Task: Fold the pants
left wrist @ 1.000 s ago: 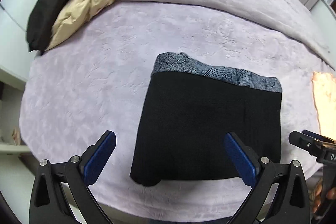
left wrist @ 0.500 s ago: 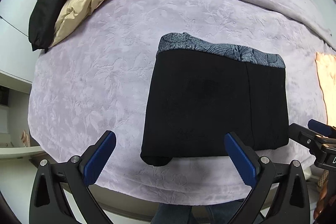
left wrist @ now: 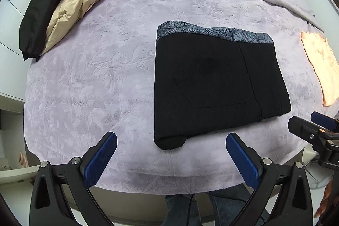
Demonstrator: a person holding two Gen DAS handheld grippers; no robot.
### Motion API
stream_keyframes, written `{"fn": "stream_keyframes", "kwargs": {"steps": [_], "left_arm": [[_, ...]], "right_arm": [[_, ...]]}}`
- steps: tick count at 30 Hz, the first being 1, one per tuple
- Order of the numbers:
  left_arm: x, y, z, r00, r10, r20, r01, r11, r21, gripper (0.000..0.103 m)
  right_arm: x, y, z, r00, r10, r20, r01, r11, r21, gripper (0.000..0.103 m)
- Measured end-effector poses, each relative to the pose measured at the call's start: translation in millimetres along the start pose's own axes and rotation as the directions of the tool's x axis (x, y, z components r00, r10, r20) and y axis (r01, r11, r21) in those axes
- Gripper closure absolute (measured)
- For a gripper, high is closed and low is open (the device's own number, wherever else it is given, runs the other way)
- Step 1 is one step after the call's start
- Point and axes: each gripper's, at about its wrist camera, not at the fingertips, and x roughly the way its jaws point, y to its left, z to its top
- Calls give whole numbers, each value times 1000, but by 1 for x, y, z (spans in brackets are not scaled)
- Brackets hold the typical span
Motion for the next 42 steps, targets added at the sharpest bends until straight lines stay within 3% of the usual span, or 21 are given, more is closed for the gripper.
{"fn": "stream_keyframes", "kwargs": {"steps": [11,22,32,42], "left_arm": [[-19,10,-17,999,18,44,-17,1000,-11,0],[-20,-15,-22,997,72,28,-71,996,-52,0],[-24,-44,-18,995,99,28,-98,995,-34,0],[-19,-49,-15,995,101,12,-100,994,-30,0]], "right_arm": [[-11,21,-11,993,-119,10,120,992,-49,0],[-22,10,-5,989,-140,43,145,979,-147,0],[-24,-14,-2,993,-113,32,116,982,-146,0],[-18,-20,1,994,-110,16,111,984,-136,0]]}}
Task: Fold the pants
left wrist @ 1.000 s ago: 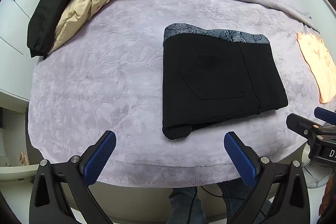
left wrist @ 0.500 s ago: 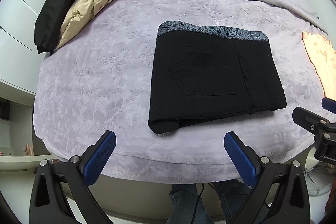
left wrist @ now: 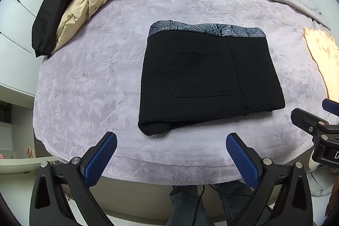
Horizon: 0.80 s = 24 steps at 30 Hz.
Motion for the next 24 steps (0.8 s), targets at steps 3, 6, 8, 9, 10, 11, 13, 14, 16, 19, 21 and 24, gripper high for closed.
{"fn": "stream_keyframes", "kwargs": {"steps": [3,6,8,9,10,11,13,14,16,19,21,24], "left_arm": [[2,0,0,1000,8,-2,-8,1000,3,0],[3,0,0,1000,10,-3,-10,1000,3,0],[4,1,1,1000,11,-6,-11,1000,2,0],[4,1,1,1000,10,-7,-10,1000,1,0],[5,2,1,1000,12,-7,-12,1000,-1,0],[5,3,1,1000,12,-6,-12,1000,-1,0],[4,3,1,1000,13,-6,-13,1000,2,0],[4,4,1,1000,15,-6,-15,1000,2,0],[4,4,1,1000,14,-6,-14,1000,2,0],[4,3,1,1000,14,-6,-14,1000,1,0],[4,3,1,1000,14,-5,-14,1000,0,0],[3,4,1,1000,12,-5,-12,1000,3,0]], "right_arm": [[3,1,0,1000,0,-6,0,1000,1,0],[4,3,1,1000,-2,-10,2,1000,0,0],[5,3,2,1000,-1,-12,1,1000,2,0],[5,3,2,1000,0,-12,0,1000,4,0],[5,3,2,1000,-1,-13,1,1000,4,0],[5,3,2,1000,-1,-13,1,1000,3,0],[5,3,3,1000,0,-13,0,1000,2,0],[6,3,2,1000,0,-15,0,1000,3,0],[7,3,2,1000,2,-17,-2,1000,6,0],[7,3,1,1000,-1,-18,1,1000,6,0],[7,4,1,1000,-3,-19,3,1000,7,0],[8,5,-1,1000,-4,-22,5,1000,8,0]]}}
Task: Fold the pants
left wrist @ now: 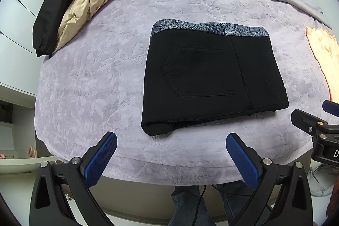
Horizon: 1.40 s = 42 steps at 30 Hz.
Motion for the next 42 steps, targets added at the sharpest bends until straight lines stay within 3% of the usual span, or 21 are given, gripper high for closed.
{"fn": "stream_keyframes", "kwargs": {"steps": [42], "left_arm": [[2,1,-3,1000,-24,8,24,1000,3,0]], "right_arm": [[8,0,-2,1000,-8,-28,8,1000,5,0]]}}
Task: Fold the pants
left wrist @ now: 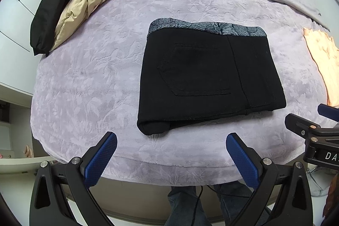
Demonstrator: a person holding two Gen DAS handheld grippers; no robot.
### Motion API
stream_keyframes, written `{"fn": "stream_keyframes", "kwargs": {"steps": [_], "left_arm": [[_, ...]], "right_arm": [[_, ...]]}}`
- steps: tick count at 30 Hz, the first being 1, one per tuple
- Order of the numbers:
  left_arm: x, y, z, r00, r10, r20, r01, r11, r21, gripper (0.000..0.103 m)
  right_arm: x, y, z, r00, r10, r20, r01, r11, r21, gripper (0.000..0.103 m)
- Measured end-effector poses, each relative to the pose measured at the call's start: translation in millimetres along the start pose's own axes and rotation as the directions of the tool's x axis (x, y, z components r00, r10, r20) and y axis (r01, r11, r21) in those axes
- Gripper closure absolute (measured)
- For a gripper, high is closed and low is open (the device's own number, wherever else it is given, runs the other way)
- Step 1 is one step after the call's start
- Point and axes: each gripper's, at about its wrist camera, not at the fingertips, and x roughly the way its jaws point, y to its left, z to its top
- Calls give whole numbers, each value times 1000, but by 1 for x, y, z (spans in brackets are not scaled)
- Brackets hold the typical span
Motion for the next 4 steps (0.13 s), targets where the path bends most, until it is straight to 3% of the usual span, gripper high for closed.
{"fn": "stream_keyframes", "kwargs": {"steps": [4], "left_arm": [[1,4,0,1000,2,-4,-2,1000,-6,0]], "right_arm": [[1,-1,1,1000,0,-3,0,1000,4,0]]}}
